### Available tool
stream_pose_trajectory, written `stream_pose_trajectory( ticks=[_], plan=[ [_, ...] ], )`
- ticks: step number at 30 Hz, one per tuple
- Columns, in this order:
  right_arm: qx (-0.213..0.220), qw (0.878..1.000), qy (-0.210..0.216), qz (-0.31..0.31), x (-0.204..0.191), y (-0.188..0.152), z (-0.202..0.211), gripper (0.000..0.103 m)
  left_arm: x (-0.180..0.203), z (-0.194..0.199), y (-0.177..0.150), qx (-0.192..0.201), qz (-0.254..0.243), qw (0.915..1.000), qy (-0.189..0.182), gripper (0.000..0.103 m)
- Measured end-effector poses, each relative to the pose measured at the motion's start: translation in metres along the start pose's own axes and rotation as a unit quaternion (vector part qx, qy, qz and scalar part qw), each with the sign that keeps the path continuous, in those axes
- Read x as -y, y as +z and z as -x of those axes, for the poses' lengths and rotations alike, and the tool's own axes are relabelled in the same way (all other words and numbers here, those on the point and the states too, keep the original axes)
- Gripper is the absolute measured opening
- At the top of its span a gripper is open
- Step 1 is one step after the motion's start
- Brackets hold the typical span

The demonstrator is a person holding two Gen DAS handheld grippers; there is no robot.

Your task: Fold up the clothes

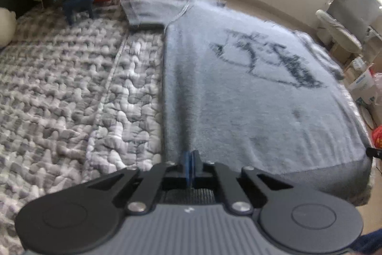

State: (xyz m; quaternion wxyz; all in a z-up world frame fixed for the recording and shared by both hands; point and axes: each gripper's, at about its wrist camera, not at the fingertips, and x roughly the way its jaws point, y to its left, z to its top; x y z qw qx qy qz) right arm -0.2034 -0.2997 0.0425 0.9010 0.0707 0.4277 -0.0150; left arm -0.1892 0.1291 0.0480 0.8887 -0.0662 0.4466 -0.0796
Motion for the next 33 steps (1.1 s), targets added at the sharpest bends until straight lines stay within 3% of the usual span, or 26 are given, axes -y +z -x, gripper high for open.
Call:
stream_pose_trajectory(
  ticks=[3, 7, 9, 11, 12, 14, 21, 23, 24, 25, 33],
  plan=[
    [0.008, 1.000, 0.007, -0.011, 0.004, -0.003, 0.006, 0.003, -0.006, 0.006, -0.008, 0.008, 0.000, 1.0000, 0.000, 0.001],
    [-0.010, 1.000, -0.001, -0.012, 0.003, -0.005, -0.004, 0.005, -0.014, -0.002, -0.012, -0.013, 0.033, 0.9993, -0.015, 0.002],
    [-0.012, 1.000, 0.007, -0.016, 0.004, -0.007, -0.003, 0.013, -0.016, 0.005, -0.012, -0.003, 0.043, 0.9989, -0.018, 0.004],
    [-0.014, 1.000, 0.015, -0.020, 0.004, -0.009, -0.001, 0.018, -0.018, 0.010, -0.015, -0.001, 0.054, 0.9983, -0.020, 0.013],
    [-0.015, 0.999, 0.018, -0.022, 0.004, -0.010, 0.000, 0.027, -0.019, 0.012, -0.017, -0.002, 0.061, 0.9979, -0.021, 0.016],
    [-0.018, 0.999, 0.021, -0.023, 0.004, -0.015, 0.002, 0.032, -0.020, 0.013, -0.026, -0.013, 0.073, 0.9968, -0.029, 0.017],
    [-0.047, 0.998, 0.024, -0.018, -0.004, -0.042, 0.004, 0.030, -0.011, 0.003, -0.045, -0.034, 0.065, 0.9969, -0.029, 0.017],
    [-0.051, 0.999, 0.016, -0.009, -0.007, -0.045, 0.001, 0.021, -0.003, -0.002, -0.047, -0.040, 0.041, 0.9982, -0.018, 0.017],
    [-0.050, 0.999, 0.017, -0.010, -0.006, -0.044, 0.002, 0.010, 0.000, -0.004, -0.048, -0.043, 0.033, 0.9984, -0.014, 0.012],
    [-0.048, 0.999, 0.018, -0.012, -0.005, -0.044, 0.003, 0.005, 0.003, -0.006, -0.049, -0.045, 0.026, 0.9986, -0.011, 0.005],
    [-0.018, 0.997, 0.054, -0.057, 0.011, -0.045, 0.033, 0.005, 0.006, 0.025, -0.044, -0.023, -0.017, 0.9995, 0.012, 0.003]
  ],
)
